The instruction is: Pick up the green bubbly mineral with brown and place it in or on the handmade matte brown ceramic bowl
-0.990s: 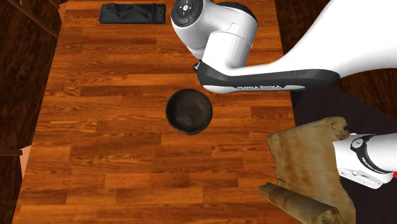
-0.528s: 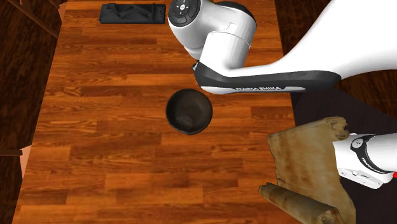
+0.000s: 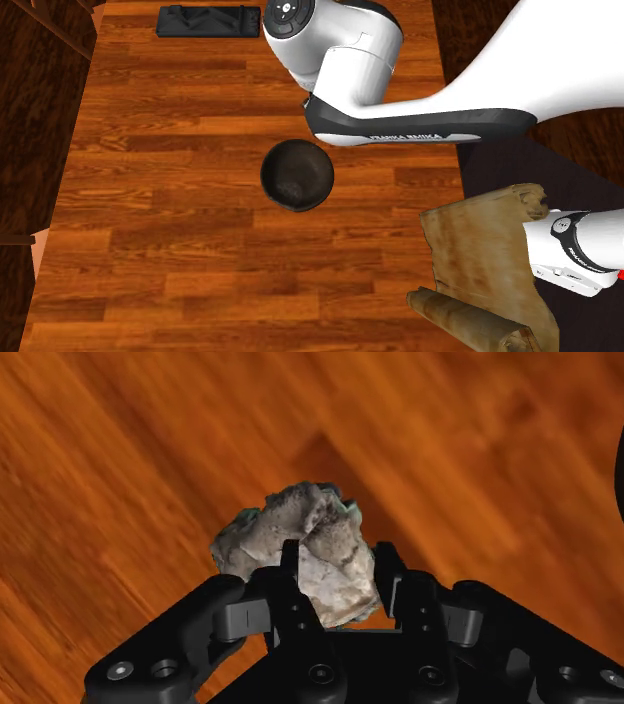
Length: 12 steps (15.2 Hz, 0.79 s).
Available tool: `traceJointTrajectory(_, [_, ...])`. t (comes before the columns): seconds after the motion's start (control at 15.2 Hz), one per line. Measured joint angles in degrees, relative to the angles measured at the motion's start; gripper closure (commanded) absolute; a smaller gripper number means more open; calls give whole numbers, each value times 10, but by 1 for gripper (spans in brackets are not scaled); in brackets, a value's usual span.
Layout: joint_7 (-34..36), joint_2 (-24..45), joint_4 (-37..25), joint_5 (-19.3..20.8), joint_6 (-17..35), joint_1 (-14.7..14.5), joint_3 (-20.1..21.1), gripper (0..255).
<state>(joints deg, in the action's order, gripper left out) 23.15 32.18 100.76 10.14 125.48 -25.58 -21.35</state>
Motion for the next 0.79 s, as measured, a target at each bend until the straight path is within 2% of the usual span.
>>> traceJointTrajectory(0.4, [-7,-21,10,8,-25,2,-9,255])
traceJointTrajectory(0.46, [-7,-21,10,8,-25,2,-9,0])
traceJointTrajectory(0.53, [-7,-21,10,8,-25,2,-9,0])
traceJointTrajectory(0.59, [23,-39,53,32,8,-25,-30,0])
traceJointTrajectory(0.66, [104,-55,108,82,70,-69,-68,0])
traceJointTrajectory(0.73, [183,-61,142,114,112,-97,-91,0])
traceJointTrajectory(0.79, [223,-60,157,129,138,-109,-103,0])
